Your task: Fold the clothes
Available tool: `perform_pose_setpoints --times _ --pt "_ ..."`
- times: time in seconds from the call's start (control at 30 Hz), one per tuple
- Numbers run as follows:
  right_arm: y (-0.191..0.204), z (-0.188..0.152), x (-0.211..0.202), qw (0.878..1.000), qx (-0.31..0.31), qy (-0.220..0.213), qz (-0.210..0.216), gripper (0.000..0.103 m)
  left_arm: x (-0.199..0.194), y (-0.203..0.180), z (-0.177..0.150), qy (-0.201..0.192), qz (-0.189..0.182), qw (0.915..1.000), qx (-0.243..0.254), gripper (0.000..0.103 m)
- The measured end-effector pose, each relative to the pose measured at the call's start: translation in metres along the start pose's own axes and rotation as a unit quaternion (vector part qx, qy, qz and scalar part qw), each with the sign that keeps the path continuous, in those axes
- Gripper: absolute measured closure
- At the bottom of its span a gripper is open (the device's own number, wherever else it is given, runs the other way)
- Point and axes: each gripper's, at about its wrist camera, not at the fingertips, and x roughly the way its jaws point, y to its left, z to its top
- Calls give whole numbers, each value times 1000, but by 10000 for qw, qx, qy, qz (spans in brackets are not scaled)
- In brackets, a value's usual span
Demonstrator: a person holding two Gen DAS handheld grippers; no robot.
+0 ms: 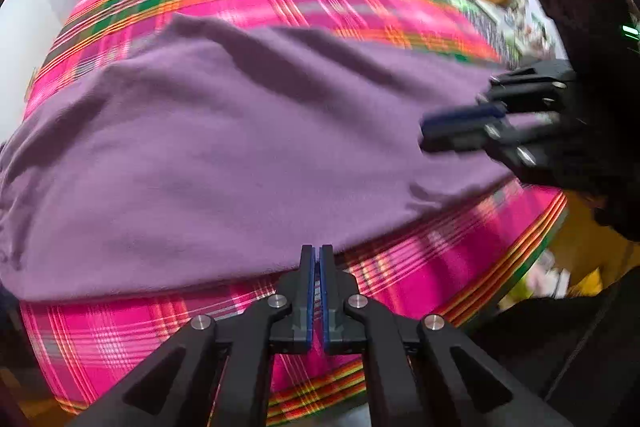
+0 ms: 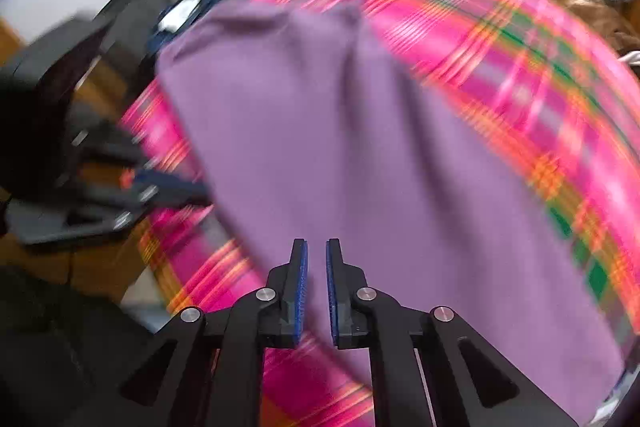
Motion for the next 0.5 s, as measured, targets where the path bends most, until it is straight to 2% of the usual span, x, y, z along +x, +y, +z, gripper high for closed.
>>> perform_pose_setpoints --times 0.07,0.1,0.17,0.23,0.37,0.43,0.47,0.5 --pt "-15 13 -3 9996 133 -172 -197 71 5 3 7 -60 30 9996 -261 101" --pt "-23 19 -2 9992 180 -230 -255 69 8 5 11 -81 66 9992 -398 101" --pt "-40 31 4 9984 264 -307 -391 68 13 13 15 -80 165 9978 -635 101" --pt "-56 43 19 9981 266 -204 -515 68 14 24 14 -33 273 9961 -840 101" --pt "-82 53 39 9986 254 112 -447 68 23 33 14 43 369 9934 -1086 101" --pt "-80 55 43 9989 146 214 -378 80 24 38 12 63 369 9926 -1158 101" --pt "-80 56 45 9990 91 265 -344 98 24 41 11 73 369 9921 -1193 101" --pt "-78 57 47 9990 31 301 -336 98 24 43 10 84 369 9917 -1229 101"
